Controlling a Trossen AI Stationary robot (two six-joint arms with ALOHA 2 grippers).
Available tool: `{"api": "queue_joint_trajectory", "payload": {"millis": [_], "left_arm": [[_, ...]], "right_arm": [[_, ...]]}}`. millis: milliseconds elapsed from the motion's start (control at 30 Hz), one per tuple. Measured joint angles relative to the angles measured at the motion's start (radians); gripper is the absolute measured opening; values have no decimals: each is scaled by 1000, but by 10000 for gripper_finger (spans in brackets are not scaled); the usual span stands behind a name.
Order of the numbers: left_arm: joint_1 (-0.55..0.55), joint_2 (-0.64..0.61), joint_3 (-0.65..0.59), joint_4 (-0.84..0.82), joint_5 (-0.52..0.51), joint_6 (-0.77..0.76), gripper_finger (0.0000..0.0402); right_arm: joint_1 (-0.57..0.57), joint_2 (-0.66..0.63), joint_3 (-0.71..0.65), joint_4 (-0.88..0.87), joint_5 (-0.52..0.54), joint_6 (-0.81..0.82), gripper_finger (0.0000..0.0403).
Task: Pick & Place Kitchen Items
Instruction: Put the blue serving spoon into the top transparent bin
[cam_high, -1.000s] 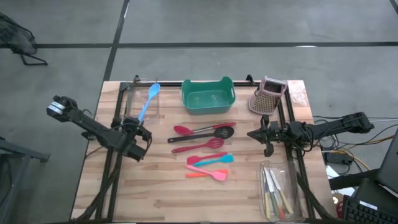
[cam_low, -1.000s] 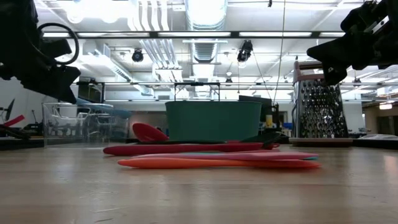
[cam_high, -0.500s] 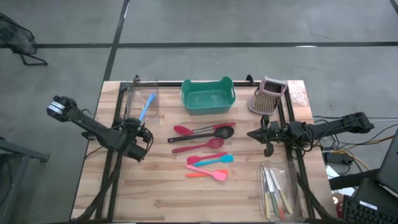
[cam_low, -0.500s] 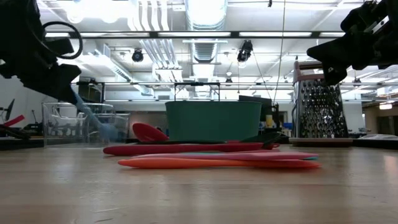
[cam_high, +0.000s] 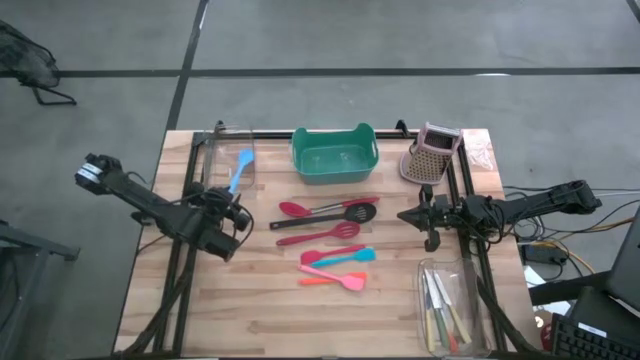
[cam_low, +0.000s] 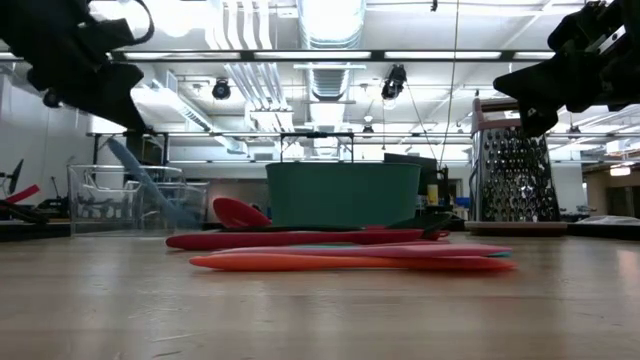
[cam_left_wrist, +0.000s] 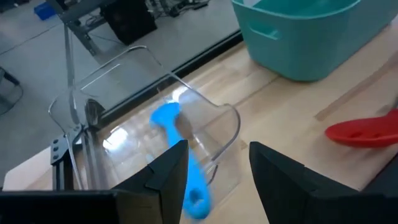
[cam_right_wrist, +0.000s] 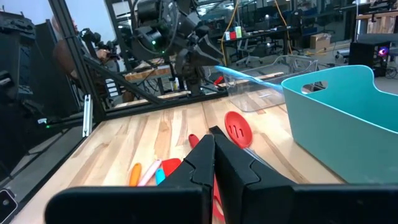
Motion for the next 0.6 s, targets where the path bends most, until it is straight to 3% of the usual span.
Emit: {"api": "queue_joint_trajectory", "payload": {"millis": [300,433,600], "left_arm": [[1,1,7,8,98,31,161],[5,0,7,-4,116,38,124],[27,-1,6,-26,158,39,48]], "right_arm": [[0,0,0,0,0,0,9],[0,0,0,0,0,0,9],[0,0,0,0,0,0,9]]}}
